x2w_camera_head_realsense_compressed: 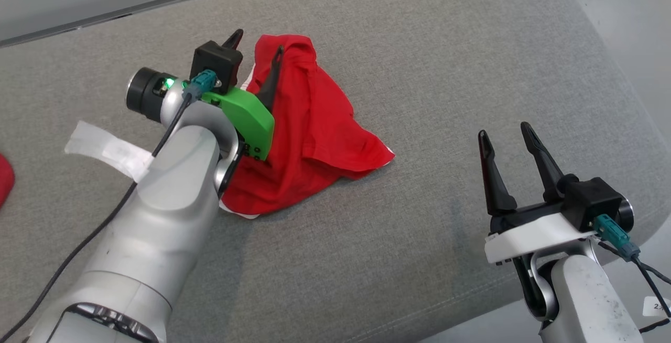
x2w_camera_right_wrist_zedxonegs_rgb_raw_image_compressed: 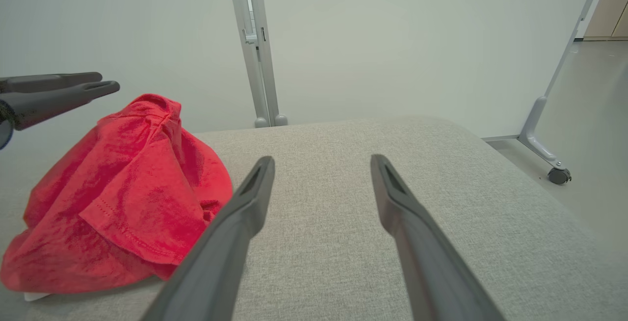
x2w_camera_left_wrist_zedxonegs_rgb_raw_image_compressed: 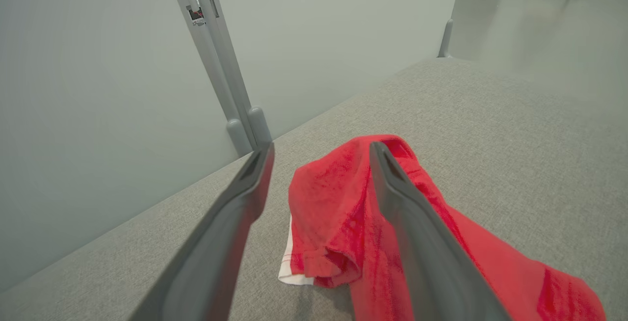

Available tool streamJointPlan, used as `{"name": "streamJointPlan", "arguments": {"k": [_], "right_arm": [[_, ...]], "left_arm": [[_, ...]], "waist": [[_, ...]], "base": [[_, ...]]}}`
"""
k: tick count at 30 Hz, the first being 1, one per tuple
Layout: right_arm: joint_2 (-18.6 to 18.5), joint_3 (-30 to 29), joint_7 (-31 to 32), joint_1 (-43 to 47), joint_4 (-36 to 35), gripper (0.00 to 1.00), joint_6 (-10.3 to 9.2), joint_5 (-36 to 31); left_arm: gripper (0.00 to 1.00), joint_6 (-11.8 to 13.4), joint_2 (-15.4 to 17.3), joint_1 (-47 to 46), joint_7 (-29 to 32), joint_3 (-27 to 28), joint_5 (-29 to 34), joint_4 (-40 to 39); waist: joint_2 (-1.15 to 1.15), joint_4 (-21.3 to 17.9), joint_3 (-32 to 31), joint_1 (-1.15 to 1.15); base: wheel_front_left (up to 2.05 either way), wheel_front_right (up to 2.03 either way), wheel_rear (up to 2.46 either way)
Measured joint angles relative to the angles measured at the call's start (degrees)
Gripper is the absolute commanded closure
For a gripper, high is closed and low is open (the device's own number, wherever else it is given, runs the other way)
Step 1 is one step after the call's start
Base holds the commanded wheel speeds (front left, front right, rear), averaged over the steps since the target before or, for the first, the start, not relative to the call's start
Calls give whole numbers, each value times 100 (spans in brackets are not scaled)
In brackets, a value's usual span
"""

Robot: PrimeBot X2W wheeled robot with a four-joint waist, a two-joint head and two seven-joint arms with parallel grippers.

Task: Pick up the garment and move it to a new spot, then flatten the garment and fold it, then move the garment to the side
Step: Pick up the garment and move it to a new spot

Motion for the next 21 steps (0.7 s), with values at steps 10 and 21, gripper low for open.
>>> {"name": "streamJointPlan", "arguments": {"k": [10, 21], "right_arm": [[-2, -121, 0, 216, 79, 0, 0, -144], [-3, 12, 0, 280, 230, 0, -1, -339]], "left_arm": [[0, 27, 71, 954, -5, 358, -171, -792], [0, 522, 110, 2658, -7, 1160, -58, -2485]], "waist": [[0, 455, -434, 0], [0, 977, -642, 0]], "base": [[0, 0, 0], [0, 0, 0]]}}
